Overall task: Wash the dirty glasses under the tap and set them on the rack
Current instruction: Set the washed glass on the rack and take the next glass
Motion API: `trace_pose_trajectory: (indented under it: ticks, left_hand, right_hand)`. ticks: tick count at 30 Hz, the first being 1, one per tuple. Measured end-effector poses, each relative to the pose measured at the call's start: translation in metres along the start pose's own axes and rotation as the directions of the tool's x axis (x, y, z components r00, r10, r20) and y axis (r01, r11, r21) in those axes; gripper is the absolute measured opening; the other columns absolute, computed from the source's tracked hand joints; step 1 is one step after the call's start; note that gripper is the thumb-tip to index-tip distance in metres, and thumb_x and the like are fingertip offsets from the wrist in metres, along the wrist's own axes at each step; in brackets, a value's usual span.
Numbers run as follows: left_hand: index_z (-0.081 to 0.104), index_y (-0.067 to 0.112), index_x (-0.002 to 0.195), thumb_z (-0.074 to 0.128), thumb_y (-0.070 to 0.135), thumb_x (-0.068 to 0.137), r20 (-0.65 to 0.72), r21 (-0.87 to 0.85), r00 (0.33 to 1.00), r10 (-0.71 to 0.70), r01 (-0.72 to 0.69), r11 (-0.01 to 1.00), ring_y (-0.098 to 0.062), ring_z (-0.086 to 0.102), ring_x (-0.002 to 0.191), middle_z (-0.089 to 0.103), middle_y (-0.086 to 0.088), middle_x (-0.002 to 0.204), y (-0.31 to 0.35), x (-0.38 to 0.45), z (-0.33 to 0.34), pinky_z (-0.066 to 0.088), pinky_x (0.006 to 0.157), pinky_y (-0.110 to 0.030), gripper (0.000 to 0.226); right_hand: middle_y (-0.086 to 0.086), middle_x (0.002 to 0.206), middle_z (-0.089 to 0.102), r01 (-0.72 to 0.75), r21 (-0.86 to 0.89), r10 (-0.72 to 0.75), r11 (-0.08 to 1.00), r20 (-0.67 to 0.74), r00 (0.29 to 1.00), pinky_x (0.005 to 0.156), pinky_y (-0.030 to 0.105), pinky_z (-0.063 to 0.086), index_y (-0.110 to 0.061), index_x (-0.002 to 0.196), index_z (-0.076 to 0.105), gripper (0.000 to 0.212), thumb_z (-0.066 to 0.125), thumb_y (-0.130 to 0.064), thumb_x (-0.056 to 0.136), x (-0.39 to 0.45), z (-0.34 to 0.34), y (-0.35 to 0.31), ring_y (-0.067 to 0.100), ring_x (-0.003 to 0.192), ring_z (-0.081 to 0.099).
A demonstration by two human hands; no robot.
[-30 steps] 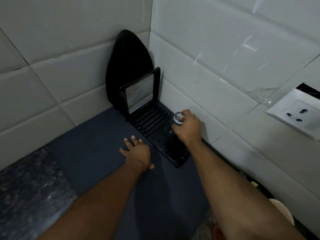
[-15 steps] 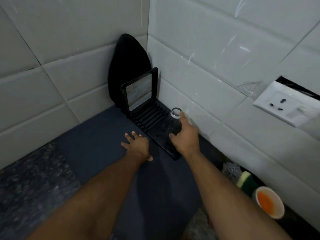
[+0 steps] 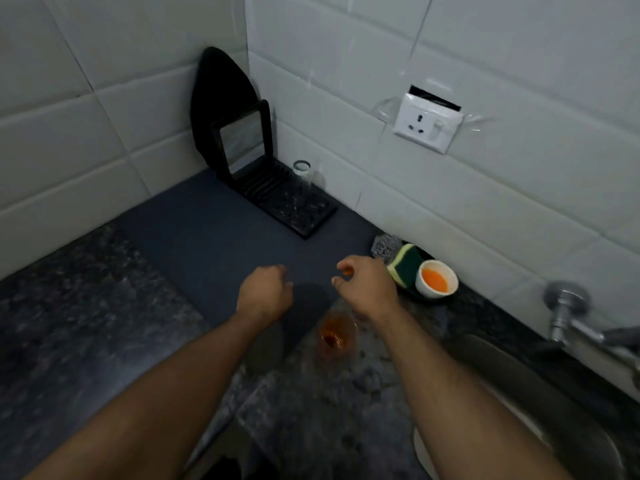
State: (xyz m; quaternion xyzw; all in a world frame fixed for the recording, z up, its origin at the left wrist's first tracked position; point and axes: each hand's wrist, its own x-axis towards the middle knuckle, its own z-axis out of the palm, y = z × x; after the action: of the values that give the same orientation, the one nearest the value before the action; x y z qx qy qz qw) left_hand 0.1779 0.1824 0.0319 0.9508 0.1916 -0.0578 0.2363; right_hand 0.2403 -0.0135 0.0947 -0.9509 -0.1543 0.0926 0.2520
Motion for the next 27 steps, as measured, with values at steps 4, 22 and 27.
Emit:
trace_pose_trajectory:
  ticks: [4,22,27]
  left_hand:
    - [0.071,0.011,0.099,0.059,0.024,0.094,0.001,0.034,0.998,-0.056,0.056,0.998,-0.032,0.071,0.092,0.073,-0.01,0.099,0.016,-0.07,0.019,0.06,0.079,-0.041,0.019]
    - [0.059,0.022,0.117,0.063,0.036,0.09,0.173,0.116,0.957,0.232,-0.254,0.96,-0.024,0.058,0.122,0.06,-0.002,0.128,0.11,-0.173,0.13,0.052,0.093,-0.037,0.031]
    - [0.045,0.018,0.15,0.085,0.048,0.075,0.305,0.167,0.926,0.221,-0.28,0.945,-0.026,0.032,0.146,0.039,-0.005,0.157,0.118,-0.146,0.144,0.045,0.112,-0.043,0.09]
  right_hand:
    - [-0.001,0.102,0.078,-0.008,-0.004,0.007,1.0,-0.032,0.999,0.085,0.038,0.06,-0.023,0.112,0.077,0.031,0.079,-0.036,0.084,-0.058,-0.018,0.035,0.021,0.097,0.072]
    - [0.008,0.151,0.047,-0.133,-0.095,0.124,0.987,-0.091,0.988,0.108,0.042,0.044,-0.017,0.154,0.043,0.08,0.08,-0.031,0.085,-0.118,-0.024,0.125,0.03,0.138,0.04]
    - [0.011,0.144,0.051,-0.168,-0.091,0.167,0.982,-0.013,0.986,0.106,0.045,0.048,-0.019,0.153,0.043,0.08,0.082,-0.033,0.084,-0.096,-0.013,0.137,0.034,0.134,0.049]
